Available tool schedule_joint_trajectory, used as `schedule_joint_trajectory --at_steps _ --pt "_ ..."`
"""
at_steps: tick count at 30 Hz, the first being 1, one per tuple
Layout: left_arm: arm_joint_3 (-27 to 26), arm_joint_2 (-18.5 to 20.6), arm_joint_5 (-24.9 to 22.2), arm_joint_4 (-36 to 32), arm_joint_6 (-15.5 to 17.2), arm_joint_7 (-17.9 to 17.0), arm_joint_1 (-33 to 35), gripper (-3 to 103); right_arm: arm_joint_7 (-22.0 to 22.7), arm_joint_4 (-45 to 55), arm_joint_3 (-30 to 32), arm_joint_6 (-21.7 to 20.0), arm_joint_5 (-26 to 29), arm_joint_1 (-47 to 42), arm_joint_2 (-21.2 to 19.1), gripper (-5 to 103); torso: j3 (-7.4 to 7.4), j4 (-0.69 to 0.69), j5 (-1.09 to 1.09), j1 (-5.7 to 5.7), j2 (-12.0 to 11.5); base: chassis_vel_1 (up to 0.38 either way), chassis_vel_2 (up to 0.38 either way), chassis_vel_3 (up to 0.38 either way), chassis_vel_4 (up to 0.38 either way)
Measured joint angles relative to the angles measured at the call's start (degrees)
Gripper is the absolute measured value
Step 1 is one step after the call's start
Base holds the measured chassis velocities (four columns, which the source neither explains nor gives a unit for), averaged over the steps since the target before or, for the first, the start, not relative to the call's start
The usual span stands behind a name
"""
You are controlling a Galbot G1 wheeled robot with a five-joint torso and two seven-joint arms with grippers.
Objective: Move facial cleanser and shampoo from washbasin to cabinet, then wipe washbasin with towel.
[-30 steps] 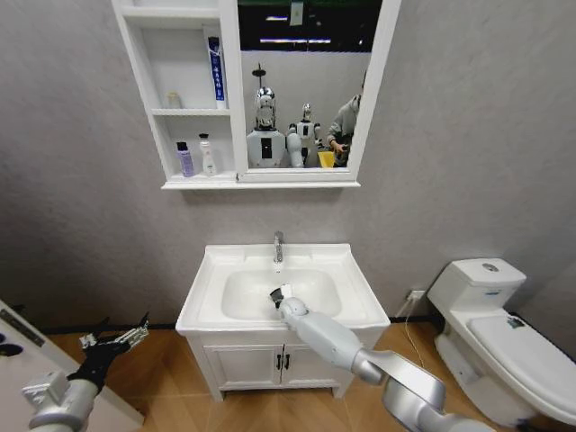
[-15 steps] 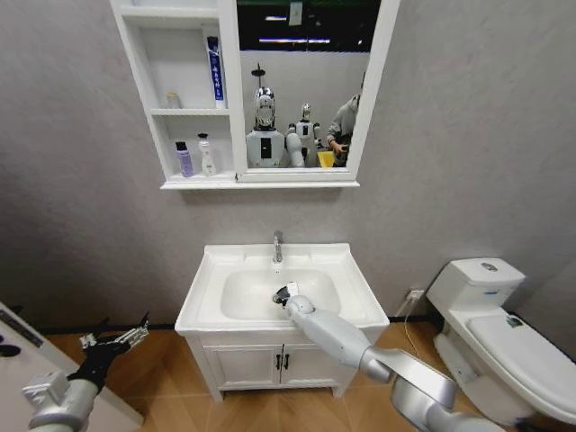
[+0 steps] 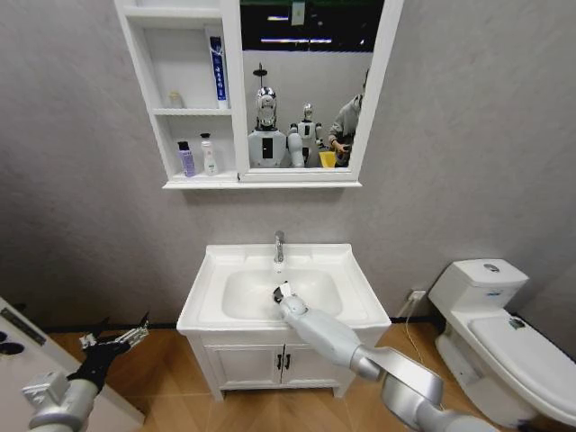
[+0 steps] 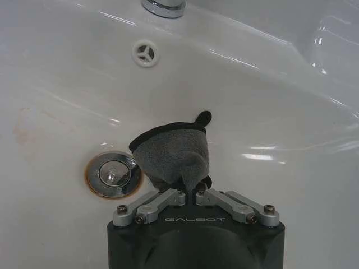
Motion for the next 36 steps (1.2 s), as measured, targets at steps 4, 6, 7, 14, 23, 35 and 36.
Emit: schedule_joint_trajectory --at_steps 4,6,7,14,23,35,36 --pt "0.0 0.0 0.0 0.0 0.0 0.0 0.0 100 -2.16 0.07 0.12 1.07 3.92 -0.12 1.13 4 0.0 0.02 0.0 0.0 0.0 0.0 0.0 0.0 0.0" --pt "0.0 0.0 0.0 0.0 0.0 0.0 0.0 100 -3.84 -0.29 0.13 2.35 5.35 -0.13 2.26 4 0.0 0.03 0.0 0.0 0.0 0.0 0.0 0.0 0.0" --pt "0.0 0.0 0.0 0.0 0.0 0.0 0.0 100 -5.69 -0.88 0.15 3.61 5.94 0.0 3.22 4 0.0 0.05 0.0 0.0 0.0 0.0 0.0 0.0 0.0" --pt "0.0 0.0 0.0 0.0 0.0 0.0 0.0 100 -8.67 -3.1 -0.25 5.79 5.93 1.15 6.49 4 0.0 0.07 0.0 0.0 0.0 0.0 0.0 0.0 0.0" --pt "0.0 0.0 0.0 0.0 0.0 0.0 0.0 100 -6.04 -5.55 -0.47 3.31 -11.89 1.48 1.88 4 0.0 0.01 0.0 -0.01 0.0 0.0 0.0 0.0 0.0" --pt "0.0 0.0 0.0 0.0 0.0 0.0 0.0 100 -7.84 -4.53 -1.22 3.36 -2.31 1.05 3.82 4 0.0 0.04 0.0 0.0 0.0 0.0 0.0 0.0 0.0" --pt "0.0 0.0 0.0 0.0 0.0 0.0 0.0 100 -7.99 -3.98 -1.34 3.43 0.14 0.95 4.59 4 0.0 0.05 0.0 0.0 0.0 0.0 0.0 0.0 0.0"
